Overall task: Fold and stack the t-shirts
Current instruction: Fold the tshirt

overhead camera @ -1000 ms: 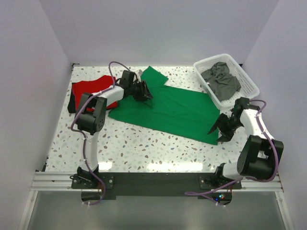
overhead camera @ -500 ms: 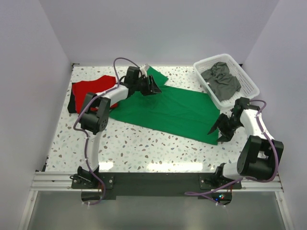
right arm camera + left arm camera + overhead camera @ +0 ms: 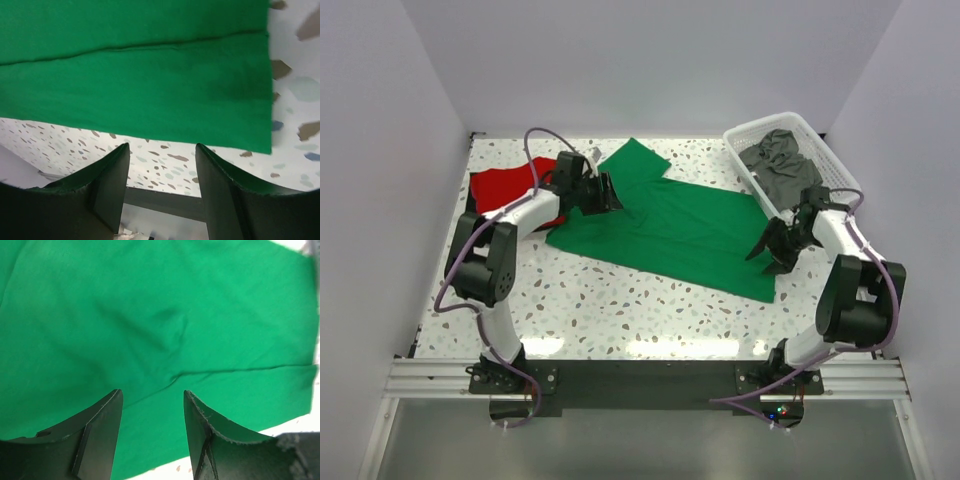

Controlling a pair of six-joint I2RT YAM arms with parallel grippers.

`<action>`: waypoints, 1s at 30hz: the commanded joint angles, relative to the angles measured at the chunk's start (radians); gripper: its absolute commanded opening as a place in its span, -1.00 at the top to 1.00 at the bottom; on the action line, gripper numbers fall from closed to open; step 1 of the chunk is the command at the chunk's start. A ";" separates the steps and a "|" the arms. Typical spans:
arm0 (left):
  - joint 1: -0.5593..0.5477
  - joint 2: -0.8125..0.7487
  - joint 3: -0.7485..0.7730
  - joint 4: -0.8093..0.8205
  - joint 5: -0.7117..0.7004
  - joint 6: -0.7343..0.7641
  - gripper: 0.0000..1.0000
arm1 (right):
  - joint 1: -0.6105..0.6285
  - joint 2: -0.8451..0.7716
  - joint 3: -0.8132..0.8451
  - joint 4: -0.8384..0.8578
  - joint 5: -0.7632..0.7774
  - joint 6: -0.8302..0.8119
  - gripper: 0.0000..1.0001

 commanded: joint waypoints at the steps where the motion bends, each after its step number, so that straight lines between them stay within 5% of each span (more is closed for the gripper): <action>1: 0.007 -0.045 -0.062 -0.028 -0.075 0.063 -0.14 | 0.067 0.050 0.043 0.109 -0.029 0.040 -0.17; 12: 0.014 -0.068 -0.232 0.042 -0.131 0.068 -0.08 | 0.191 0.222 0.069 0.217 0.023 0.060 -0.14; 30: 0.011 -0.116 -0.365 0.064 -0.131 0.037 -0.07 | 0.191 0.211 -0.044 0.132 0.146 0.039 -0.16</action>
